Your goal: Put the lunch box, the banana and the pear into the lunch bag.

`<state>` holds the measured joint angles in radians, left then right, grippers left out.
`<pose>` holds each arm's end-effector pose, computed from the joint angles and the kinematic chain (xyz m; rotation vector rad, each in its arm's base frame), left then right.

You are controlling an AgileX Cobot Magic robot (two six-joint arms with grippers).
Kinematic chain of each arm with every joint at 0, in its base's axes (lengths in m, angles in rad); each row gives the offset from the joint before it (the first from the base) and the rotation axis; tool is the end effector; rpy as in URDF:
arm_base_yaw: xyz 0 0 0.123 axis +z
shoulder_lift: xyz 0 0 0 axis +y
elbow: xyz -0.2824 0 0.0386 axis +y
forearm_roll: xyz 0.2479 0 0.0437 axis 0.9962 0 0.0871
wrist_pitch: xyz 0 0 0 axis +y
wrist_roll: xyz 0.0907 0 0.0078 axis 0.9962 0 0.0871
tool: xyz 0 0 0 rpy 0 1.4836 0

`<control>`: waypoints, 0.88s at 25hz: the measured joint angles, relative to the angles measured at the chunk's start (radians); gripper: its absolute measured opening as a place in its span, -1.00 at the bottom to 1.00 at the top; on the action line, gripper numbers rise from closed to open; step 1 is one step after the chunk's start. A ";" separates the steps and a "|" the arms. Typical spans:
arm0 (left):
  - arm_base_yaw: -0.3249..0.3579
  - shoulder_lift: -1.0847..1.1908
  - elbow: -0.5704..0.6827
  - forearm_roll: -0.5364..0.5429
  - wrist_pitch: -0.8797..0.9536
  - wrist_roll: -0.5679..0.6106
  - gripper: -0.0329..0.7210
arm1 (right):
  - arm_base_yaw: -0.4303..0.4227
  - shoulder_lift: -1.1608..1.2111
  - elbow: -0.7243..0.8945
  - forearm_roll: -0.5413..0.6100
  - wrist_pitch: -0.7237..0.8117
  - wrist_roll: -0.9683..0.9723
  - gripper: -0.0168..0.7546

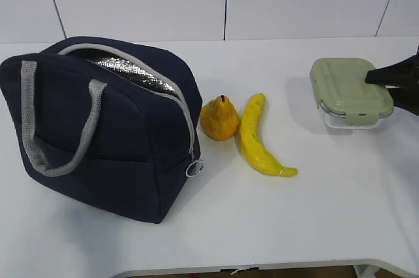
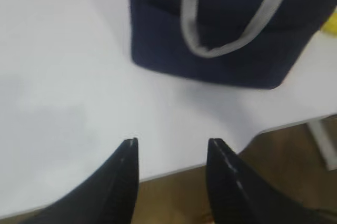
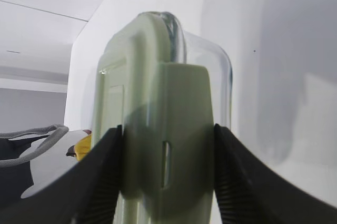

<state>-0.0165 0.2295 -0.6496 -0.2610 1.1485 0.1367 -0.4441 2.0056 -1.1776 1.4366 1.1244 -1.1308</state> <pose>0.0135 -0.0217 0.3137 0.1812 2.1826 -0.2547 0.3739 -0.0877 0.1753 0.2535 2.1812 1.2243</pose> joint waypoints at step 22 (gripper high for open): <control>0.000 0.204 -0.002 -0.250 -0.378 1.134 -0.10 | 0.093 -0.078 0.002 -0.016 0.006 0.074 0.06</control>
<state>-0.0165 0.4339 -0.6519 -0.5109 0.7700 1.2710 -0.3515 1.9277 -1.1753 1.4206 1.1302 -1.0564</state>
